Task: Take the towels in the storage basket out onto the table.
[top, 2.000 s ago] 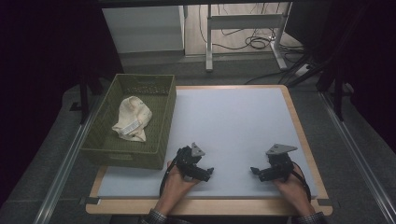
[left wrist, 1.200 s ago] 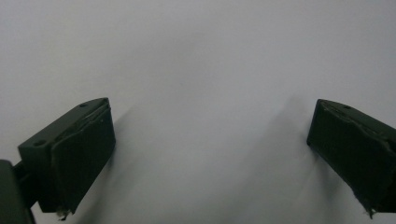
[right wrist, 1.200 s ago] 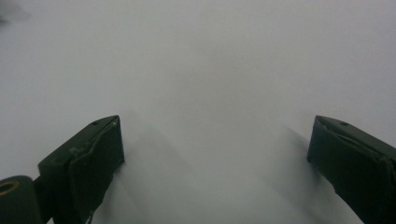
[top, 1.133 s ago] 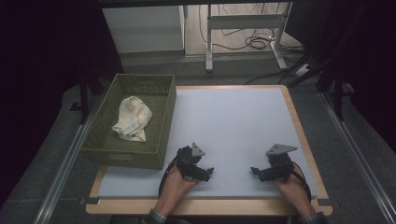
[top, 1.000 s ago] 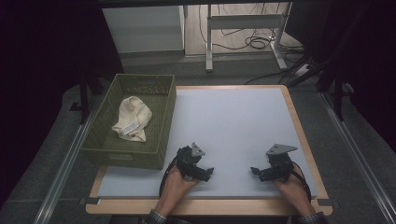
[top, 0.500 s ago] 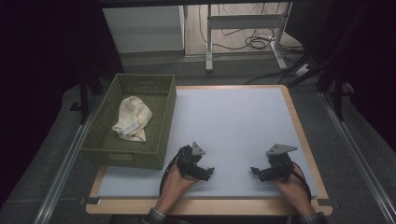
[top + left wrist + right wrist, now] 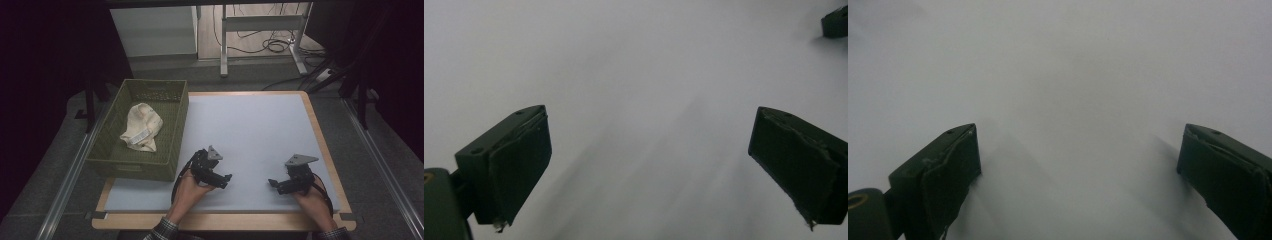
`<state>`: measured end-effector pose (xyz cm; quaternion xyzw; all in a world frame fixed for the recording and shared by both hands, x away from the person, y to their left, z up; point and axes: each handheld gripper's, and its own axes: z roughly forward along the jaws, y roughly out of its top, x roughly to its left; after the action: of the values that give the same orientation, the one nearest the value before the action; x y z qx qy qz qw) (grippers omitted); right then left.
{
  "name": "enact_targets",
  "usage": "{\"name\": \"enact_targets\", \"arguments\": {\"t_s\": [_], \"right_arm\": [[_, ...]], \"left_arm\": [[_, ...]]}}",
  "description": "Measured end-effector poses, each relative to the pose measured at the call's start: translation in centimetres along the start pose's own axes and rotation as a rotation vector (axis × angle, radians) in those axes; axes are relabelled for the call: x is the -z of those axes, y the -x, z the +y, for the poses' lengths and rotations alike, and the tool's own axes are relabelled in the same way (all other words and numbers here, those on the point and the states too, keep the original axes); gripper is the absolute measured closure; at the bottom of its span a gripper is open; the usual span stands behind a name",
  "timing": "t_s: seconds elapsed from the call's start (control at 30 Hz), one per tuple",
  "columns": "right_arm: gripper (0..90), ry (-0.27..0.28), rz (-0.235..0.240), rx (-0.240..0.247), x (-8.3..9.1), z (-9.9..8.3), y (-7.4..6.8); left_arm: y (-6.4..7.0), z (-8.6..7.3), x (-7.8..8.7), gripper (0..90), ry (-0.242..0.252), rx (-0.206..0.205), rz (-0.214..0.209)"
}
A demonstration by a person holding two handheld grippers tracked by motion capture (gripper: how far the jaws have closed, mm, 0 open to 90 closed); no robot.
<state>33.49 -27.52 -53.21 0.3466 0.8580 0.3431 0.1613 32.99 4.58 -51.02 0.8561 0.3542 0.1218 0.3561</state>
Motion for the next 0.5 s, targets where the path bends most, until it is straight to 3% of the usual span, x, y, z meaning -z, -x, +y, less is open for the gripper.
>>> {"name": "enact_targets", "arguments": {"t_s": [0.37, 0.5], "right_arm": [[3.5, 0.0, 0.0, 0.001, 0.0, 0.0, 0.0], [3.5, -0.001, 0.001, 0.001, 0.0, 0.0, 0.0]], "left_arm": [[-1.3, 1.9, 0.7, 3.1, -0.026, 0.006, -0.035], [-1.8, 2.9, 1.2, 3.1, -0.04, -0.013, -0.033]]}}
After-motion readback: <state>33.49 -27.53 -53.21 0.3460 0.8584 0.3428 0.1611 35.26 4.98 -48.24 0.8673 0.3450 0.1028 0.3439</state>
